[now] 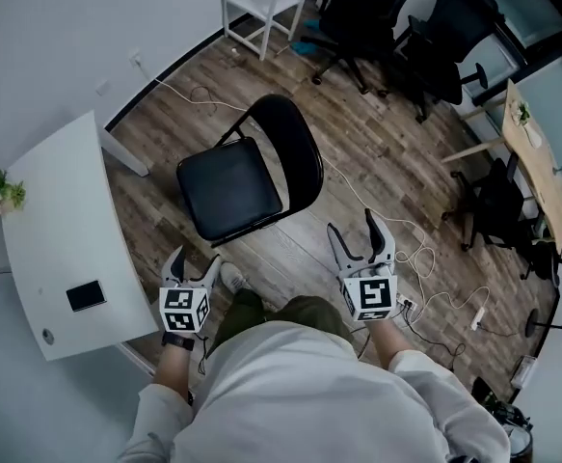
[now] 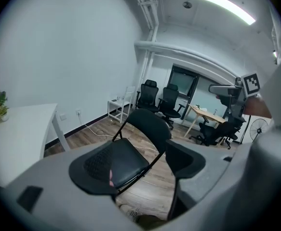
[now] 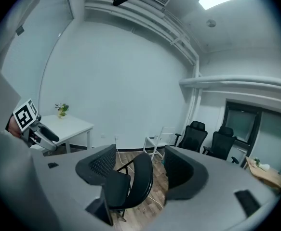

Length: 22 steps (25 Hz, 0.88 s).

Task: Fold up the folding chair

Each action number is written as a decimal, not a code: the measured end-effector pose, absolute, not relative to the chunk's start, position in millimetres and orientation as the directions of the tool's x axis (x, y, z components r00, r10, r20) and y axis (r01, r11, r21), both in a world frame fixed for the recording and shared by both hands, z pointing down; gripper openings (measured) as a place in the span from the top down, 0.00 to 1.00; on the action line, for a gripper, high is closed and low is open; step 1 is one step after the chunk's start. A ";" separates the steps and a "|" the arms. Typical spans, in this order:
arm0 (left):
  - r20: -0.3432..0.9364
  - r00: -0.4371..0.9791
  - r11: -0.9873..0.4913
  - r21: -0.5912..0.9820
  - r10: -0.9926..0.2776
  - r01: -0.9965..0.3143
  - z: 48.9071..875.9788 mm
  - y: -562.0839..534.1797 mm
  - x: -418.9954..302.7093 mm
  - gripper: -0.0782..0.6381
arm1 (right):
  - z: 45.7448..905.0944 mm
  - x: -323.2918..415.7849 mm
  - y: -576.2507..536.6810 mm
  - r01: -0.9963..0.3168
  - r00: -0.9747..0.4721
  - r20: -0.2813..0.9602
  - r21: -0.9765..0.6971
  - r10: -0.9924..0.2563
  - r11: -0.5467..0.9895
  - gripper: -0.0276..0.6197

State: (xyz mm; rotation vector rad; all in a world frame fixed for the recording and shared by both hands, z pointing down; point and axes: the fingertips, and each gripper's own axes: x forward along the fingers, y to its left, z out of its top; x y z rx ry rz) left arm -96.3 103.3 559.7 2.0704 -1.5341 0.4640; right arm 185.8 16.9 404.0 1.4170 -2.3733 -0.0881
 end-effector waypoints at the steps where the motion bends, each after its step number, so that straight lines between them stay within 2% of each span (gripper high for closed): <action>1: 0.563 0.299 -0.219 0.208 -0.770 -0.953 564.4 92.9 -97.9 0.41 | 404.8 184.0 -0.9 -0.833 -0.428 0.291 0.241 -0.856 0.498 0.45; 13: 0.698 0.239 -0.029 0.299 -0.675 -0.954 690.1 30.0 -152.1 0.41 | 494.3 150.1 -200.0 -0.784 -0.481 0.447 0.166 -0.754 0.598 0.45; 22: 0.821 0.211 0.166 0.345 -0.531 -0.924 829.8 -3.9 -177.0 0.37 | 615.2 120.9 -332.0 -0.743 -0.504 0.646 0.015 -0.573 0.670 0.45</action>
